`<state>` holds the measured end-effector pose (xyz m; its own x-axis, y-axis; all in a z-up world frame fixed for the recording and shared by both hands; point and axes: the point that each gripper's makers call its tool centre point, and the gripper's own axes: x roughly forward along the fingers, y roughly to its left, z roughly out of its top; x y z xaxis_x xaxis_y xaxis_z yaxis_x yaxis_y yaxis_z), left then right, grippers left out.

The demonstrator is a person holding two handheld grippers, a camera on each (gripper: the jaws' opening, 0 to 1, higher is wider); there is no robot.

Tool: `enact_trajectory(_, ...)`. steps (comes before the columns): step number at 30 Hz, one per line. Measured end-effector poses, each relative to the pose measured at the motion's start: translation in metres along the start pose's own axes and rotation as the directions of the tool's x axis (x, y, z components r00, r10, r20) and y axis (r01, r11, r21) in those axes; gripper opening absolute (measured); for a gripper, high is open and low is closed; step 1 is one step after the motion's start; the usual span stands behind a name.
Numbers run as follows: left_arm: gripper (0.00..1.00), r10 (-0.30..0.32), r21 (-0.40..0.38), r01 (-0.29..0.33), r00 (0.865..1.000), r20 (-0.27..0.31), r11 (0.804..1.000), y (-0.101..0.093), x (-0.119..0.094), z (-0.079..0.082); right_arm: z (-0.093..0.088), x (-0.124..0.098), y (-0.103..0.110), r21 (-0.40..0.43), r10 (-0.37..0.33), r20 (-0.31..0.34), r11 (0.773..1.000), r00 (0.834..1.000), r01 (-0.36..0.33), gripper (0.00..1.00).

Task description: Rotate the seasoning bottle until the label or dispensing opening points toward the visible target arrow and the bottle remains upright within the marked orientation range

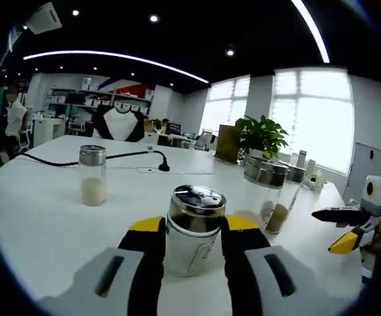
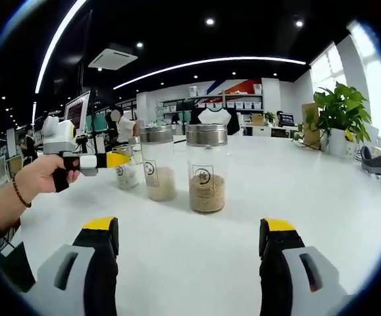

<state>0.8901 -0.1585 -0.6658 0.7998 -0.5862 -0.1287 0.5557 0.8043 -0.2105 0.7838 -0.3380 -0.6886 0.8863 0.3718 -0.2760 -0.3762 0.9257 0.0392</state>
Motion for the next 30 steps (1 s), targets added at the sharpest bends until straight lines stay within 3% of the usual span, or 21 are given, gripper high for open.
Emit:
enact_trajectory(19, 0.34, -0.109, 0.029, 0.110, 0.994, -0.015, 0.994, -0.005, 0.001, -0.001, -0.003, 0.002, 0.007, -0.008, 0.017, -0.008, 1.000, 1.000, -0.017, 0.94)
enact_trajectory(30, 0.34, -0.167, 0.038, 0.168, 0.986, -0.022, 0.985, -0.006, 0.002, -0.001, 0.005, 0.002, 0.010, -0.022, 0.030, 0.021, 0.999, 0.999, -0.029, 0.98)
